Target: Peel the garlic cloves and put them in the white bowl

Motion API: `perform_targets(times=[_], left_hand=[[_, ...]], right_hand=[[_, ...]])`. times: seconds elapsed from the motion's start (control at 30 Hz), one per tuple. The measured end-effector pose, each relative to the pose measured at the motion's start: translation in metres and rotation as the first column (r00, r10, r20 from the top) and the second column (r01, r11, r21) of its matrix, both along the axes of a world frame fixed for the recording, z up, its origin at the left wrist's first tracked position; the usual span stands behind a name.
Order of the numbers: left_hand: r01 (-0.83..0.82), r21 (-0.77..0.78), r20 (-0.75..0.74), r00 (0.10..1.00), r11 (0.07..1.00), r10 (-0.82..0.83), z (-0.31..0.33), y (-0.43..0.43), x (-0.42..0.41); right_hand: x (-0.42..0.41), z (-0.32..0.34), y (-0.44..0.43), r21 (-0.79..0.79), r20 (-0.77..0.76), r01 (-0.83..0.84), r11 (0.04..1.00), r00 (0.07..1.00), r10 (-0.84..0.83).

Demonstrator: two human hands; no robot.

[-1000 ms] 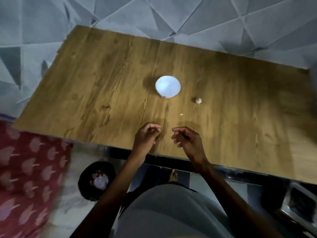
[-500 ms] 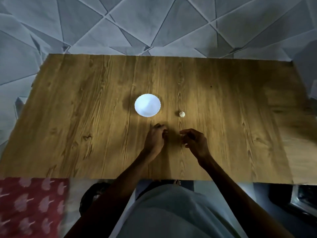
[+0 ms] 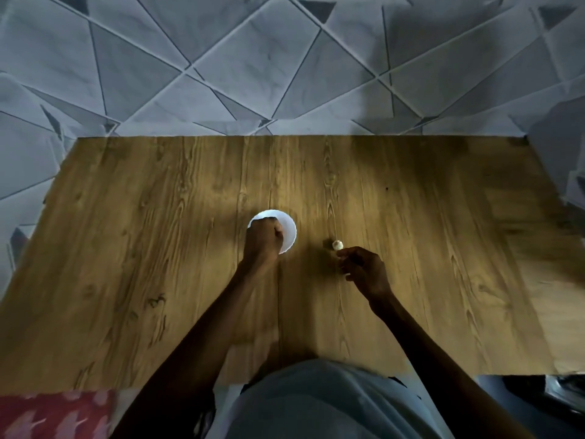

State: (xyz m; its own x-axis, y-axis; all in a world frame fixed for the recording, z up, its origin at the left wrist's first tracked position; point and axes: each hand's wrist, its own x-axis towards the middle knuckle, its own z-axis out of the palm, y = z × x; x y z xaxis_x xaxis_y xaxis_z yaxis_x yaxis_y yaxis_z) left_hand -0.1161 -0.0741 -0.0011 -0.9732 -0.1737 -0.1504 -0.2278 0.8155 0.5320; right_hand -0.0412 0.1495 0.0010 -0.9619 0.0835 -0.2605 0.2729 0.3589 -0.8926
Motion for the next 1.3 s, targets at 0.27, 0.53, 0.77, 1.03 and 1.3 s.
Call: perform_targets(times=[0.27, 0.53, 0.77, 1.03, 1.3], left_hand=[[-0.067, -0.056, 0.236, 0.969, 0.996, 0.078, -0.022, -0.001, -0.024], [0.029, 0.235, -0.102, 0.995, 0.971, -0.005, 0.038, 0.046, 0.028], [-0.01, 0.35, 0.086, 0.996, 0.937, -0.021, -0.019, 0.093, 0.036], [-0.124, 0.441, 0.11, 0.99, 0.889, 0.084, -0.032, 0.105, 0.031], [-0.122, 0.435, 0.089, 0.992, 0.892, 0.092, -0.034, 0.111, 0.04]], right_hand=[[-0.031, -0.004, 0.017, 0.019, -0.04, -0.088, 0.996, 0.995, 0.088], [-0.046, -0.026, 0.038, 0.24, -0.044, -0.143, 0.96, 0.986, 0.158], [-0.056, -0.031, 0.028, 0.404, -0.243, -0.324, 0.855, 0.863, 0.442], [-0.061, -0.041, 0.035, 0.355, -0.199, -0.295, 0.887, 0.903, 0.38], [-0.068, -0.045, 0.045, 0.246, -0.097, -0.251, 0.936, 0.955, 0.281]])
